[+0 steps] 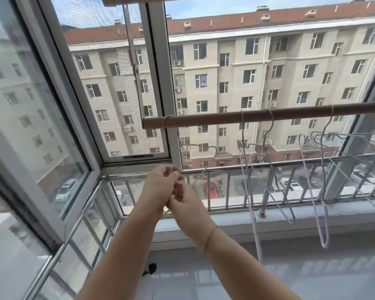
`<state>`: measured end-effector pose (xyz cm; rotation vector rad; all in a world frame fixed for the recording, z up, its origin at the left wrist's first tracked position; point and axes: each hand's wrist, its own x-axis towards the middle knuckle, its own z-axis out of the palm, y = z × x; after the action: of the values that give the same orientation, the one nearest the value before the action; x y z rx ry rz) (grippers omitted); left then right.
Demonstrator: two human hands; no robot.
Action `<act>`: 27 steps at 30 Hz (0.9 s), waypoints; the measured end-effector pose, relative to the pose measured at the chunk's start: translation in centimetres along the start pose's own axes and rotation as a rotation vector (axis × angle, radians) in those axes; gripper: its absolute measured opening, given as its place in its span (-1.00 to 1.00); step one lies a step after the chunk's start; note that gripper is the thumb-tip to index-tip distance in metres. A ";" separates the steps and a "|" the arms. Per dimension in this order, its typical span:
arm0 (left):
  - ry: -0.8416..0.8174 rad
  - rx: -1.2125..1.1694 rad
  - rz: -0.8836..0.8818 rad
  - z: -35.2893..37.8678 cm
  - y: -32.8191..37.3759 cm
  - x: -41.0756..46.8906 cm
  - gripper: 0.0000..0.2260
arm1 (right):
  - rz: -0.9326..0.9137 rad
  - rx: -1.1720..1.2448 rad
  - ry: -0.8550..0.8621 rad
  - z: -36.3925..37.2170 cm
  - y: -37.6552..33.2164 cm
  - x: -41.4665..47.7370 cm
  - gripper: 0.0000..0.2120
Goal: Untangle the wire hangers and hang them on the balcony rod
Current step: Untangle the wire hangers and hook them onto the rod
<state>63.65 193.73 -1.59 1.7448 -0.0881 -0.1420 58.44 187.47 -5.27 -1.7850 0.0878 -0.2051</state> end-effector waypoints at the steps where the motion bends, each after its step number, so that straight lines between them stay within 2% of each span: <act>1: -0.030 -0.029 -0.018 0.1 -0.1 -0.2 -0.85 | -0.001 0.030 0.005 0.4 0.5 0.1 -0.74; 8: -0.036 -0.170 0.011 0.5 1.5 -0.1 -0.83 | -0.109 0.223 0.139 0.1 -0.1 0.4 -0.75; 13: -0.036 -0.207 0.027 0.7 3.0 0.8 -0.68 | -0.135 0.426 0.135 -0.6 -1.4 1.3 -0.74; 15: -0.055 -0.178 0.022 0.8 2.1 1.0 -0.64 | -0.109 0.422 0.127 -0.7 -0.9 1.0 -0.73; 19: -0.052 -0.134 0.112 0.4 -0.1 0.8 -0.79 | -0.091 0.278 0.145 -0.9 0.8 0.1 -0.73; 21: -0.036 -0.113 0.151 -0.3 -0.4 1.0 -0.79 | -0.054 0.208 0.155 -1.2 1.3 0.2 -0.78; 27: 0.021 -0.140 0.144 -1.6 0.5 2.4 -0.80 | -0.019 0.231 0.160 -0.6 1.7 1.1 -0.83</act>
<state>66.23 194.84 -0.89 1.5945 -0.1837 -0.0237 59.46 186.37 -6.69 -1.5381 0.1552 -0.3574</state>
